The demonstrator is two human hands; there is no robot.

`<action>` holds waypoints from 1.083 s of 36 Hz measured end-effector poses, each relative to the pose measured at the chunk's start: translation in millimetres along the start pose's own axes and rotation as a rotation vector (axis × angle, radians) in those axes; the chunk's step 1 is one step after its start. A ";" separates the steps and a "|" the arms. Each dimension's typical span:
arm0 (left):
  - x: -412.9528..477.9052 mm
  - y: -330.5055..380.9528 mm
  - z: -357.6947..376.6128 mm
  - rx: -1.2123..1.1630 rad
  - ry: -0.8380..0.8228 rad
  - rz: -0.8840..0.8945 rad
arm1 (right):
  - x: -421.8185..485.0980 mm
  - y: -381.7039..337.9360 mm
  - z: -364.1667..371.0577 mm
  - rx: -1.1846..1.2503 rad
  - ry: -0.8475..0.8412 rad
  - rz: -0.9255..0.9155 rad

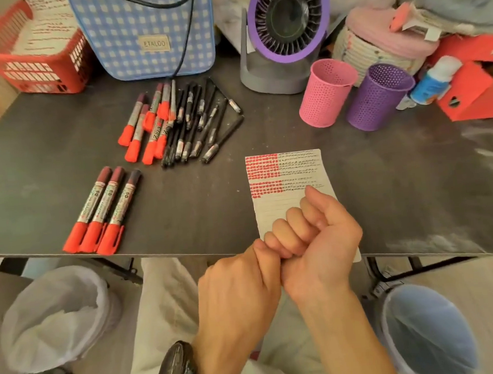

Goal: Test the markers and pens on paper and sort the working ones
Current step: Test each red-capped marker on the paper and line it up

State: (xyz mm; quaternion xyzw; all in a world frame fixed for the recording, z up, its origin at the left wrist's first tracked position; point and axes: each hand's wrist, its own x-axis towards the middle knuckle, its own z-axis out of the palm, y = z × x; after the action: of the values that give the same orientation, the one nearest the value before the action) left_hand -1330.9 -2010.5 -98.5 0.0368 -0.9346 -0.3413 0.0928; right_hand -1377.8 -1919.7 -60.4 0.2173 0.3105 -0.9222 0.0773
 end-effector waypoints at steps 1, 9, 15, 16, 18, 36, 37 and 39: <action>1.2 1.0 -1.0 -0.033 -0.048 -0.030 | 0.9 -5.2 0.8 -0.021 -0.059 0.005; 19.1 -19.9 -34.5 -0.456 -0.065 -0.180 | 30.0 -72.3 -4.2 -0.009 -0.362 -0.067; 57.2 -39.8 -33.9 -0.356 -0.023 -0.102 | 55.8 -80.2 -15.8 -0.302 -0.234 -0.166; 63.9 -42.5 -30.7 -0.324 -0.024 -0.086 | 60.5 -79.6 -17.6 -0.371 -0.210 -0.171; 77.0 -47.0 -23.6 -0.238 -0.059 -0.031 | 67.8 -77.7 -20.4 -0.468 -0.181 -0.157; 106.2 -54.7 7.9 0.012 -0.225 0.222 | 102.8 -41.4 -17.9 -0.855 -0.176 -0.306; 106.5 -54.2 7.0 0.003 -0.221 0.219 | 102.8 -38.6 -19.2 -0.892 -0.171 -0.338; 106.7 -53.8 6.1 -0.014 -0.218 0.209 | 101.9 -32.9 -22.8 -0.973 -0.146 -0.431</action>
State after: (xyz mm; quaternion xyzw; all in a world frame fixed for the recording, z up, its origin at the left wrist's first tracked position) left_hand -1436.4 -2061.9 -121.9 -0.0986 -0.9355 -0.3382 0.0257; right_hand -1470.0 -1880.5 -104.6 0.0229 0.7334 -0.6794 -0.0005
